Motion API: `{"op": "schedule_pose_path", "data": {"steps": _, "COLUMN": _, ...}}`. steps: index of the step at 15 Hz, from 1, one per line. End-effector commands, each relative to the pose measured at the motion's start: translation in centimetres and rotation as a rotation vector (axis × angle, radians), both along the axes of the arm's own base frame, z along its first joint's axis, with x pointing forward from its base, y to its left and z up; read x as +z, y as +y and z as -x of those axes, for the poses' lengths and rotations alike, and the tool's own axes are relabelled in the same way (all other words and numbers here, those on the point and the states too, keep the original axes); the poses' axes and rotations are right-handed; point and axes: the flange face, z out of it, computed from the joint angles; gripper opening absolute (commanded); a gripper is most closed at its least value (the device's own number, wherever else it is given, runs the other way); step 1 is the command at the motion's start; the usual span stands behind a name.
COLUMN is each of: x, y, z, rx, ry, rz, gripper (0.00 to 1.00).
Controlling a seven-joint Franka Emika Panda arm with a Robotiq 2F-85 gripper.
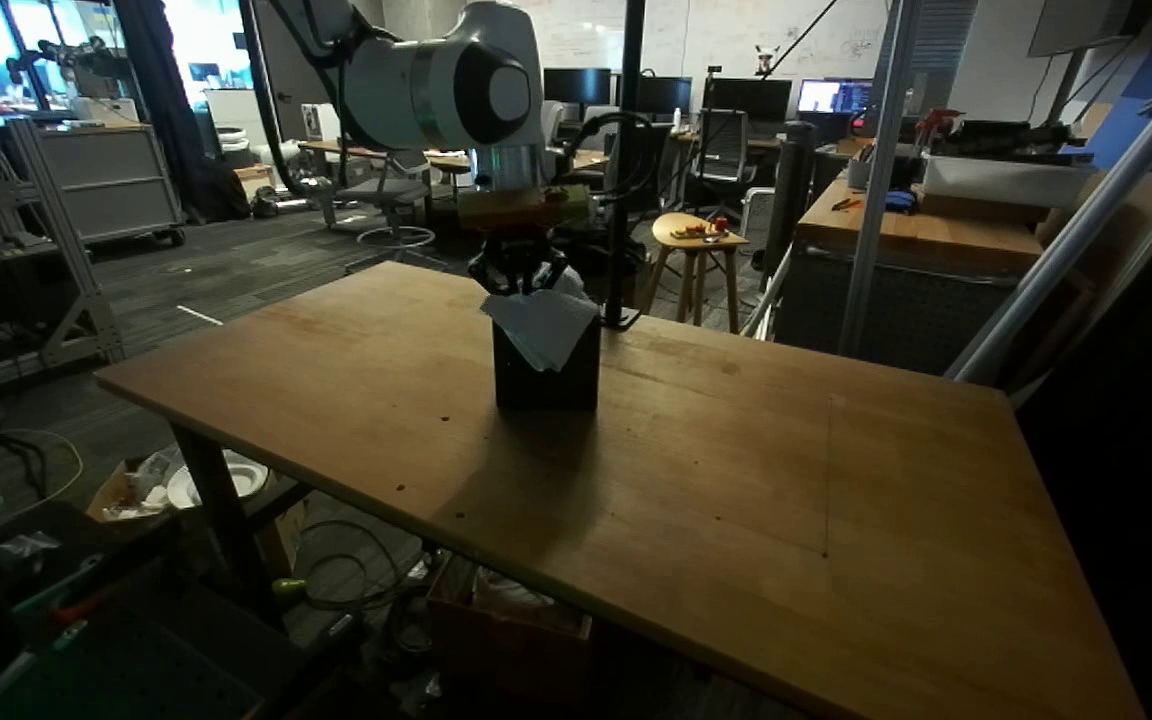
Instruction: Put the towel in the box
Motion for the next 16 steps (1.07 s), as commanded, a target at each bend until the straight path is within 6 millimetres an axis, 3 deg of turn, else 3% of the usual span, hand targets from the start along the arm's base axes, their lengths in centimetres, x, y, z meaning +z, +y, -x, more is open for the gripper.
{"op": "schedule_pose_path", "data": {"steps": 1, "x": 5.1, "y": -0.9, "z": 0.7, "rx": 0.031, "ry": -0.046, "rz": 0.058, "gripper": 0.05}}
{"op": "schedule_pose_path", "data": {"steps": 4, "x": 8.2, "y": -1.8, "z": 0.5, "rx": 0.047, "ry": -0.071, "rz": 0.1, "gripper": 0.05}}
{"op": "schedule_pose_path", "data": {"steps": 7, "x": 9.8, "y": -2.6, "z": 0.3, "rx": 0.059, "ry": -0.077, "rz": 0.123, "gripper": 0.05}}
{"op": "schedule_pose_path", "data": {"steps": 16, "x": 8.7, "y": -1.6, "z": -0.3, "rx": 0.036, "ry": -0.062, "rz": 0.085, "gripper": 0.05}}
